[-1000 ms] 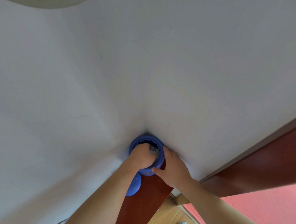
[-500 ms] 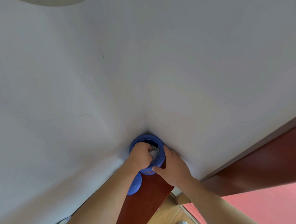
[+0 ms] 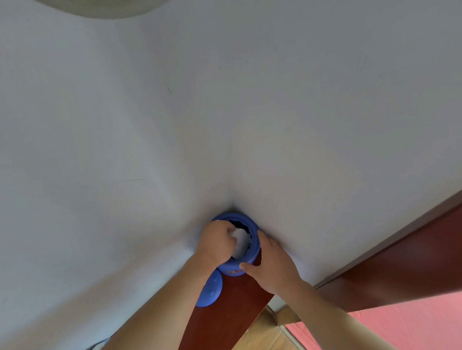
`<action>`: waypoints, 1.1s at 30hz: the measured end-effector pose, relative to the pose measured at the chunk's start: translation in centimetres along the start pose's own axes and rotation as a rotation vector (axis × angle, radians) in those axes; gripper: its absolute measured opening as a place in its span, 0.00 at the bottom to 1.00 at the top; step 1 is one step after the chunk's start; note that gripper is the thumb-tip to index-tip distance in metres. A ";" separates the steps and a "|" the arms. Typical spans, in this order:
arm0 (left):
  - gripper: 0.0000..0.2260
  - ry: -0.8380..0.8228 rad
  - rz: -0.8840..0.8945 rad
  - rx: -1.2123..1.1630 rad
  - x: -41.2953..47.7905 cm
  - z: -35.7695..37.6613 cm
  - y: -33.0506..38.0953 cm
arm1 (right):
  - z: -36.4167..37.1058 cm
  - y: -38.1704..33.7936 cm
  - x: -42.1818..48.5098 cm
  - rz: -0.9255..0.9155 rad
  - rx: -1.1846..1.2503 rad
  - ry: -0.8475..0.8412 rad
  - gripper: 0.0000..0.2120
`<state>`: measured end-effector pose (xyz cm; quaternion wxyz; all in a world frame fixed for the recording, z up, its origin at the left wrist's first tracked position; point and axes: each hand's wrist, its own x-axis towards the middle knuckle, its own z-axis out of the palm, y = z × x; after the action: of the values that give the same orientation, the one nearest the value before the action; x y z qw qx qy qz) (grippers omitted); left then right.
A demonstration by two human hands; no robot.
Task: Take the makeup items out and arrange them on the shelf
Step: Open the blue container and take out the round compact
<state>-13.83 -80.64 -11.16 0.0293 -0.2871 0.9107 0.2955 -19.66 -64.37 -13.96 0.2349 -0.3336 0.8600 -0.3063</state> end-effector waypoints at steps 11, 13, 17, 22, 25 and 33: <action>0.05 0.241 0.014 -0.127 -2.6 -1.9 -1.0 | -0.3 -0.3 0.1 0.023 -0.063 -0.040 0.44; 0.01 0.291 0.006 -0.169 -3.4 -2.3 -1.4 | -0.5 -0.4 0.1 0.022 -0.076 -0.053 0.44; 0.02 0.337 -0.021 -0.210 -5.0 -3.0 -2.0 | -0.7 -0.6 0.0 0.014 -0.074 -0.060 0.43; 0.10 0.393 -0.074 -0.333 -7.3 -3.0 -3.1 | -0.6 -0.6 -0.1 -0.002 -0.111 -0.060 0.44; 0.11 0.444 -0.131 -0.376 -8.8 -2.9 -3.9 | -0.4 -0.7 -0.1 -0.003 -0.111 -0.061 0.44; 0.08 0.530 -0.254 -0.410 -11.9 -1.5 -6.4 | -0.2 -0.8 -0.1 0.006 -0.091 -0.049 0.45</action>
<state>-0.25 -79.66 -10.56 -0.2294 -0.4647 0.7654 0.3816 -19.40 -64.72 -13.27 0.2417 -0.3486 0.8681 -0.2580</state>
